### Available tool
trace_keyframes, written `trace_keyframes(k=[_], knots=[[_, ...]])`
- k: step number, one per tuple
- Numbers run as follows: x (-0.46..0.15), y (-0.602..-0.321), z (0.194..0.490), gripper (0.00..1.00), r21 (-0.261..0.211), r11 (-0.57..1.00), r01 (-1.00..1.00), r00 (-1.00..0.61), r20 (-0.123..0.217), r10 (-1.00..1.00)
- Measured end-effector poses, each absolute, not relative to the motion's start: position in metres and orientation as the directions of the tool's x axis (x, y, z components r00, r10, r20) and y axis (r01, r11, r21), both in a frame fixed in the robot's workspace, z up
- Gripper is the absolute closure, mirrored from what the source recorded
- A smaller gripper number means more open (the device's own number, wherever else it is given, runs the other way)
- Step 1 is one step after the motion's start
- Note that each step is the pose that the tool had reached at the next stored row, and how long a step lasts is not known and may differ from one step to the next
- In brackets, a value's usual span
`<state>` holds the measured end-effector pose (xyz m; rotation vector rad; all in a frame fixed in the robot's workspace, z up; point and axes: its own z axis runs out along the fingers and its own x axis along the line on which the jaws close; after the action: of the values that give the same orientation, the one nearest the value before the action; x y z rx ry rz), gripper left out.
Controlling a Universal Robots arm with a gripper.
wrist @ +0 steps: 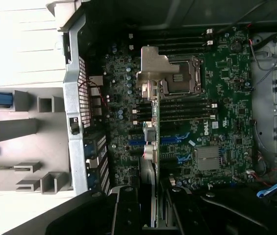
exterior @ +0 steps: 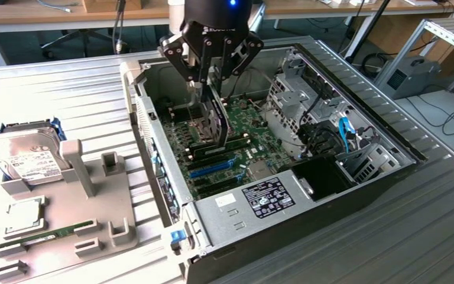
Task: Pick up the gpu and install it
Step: 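Pick up the gpu and move the gpu toward the slot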
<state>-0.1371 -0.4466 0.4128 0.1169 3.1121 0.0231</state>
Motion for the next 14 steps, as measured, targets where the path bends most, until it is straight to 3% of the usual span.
trace_keyframes(k=[14], knots=[[-0.1301,-0.4464,0.4119,0.74,0.016,0.997,0.075,-0.997,-0.027,0.075]])
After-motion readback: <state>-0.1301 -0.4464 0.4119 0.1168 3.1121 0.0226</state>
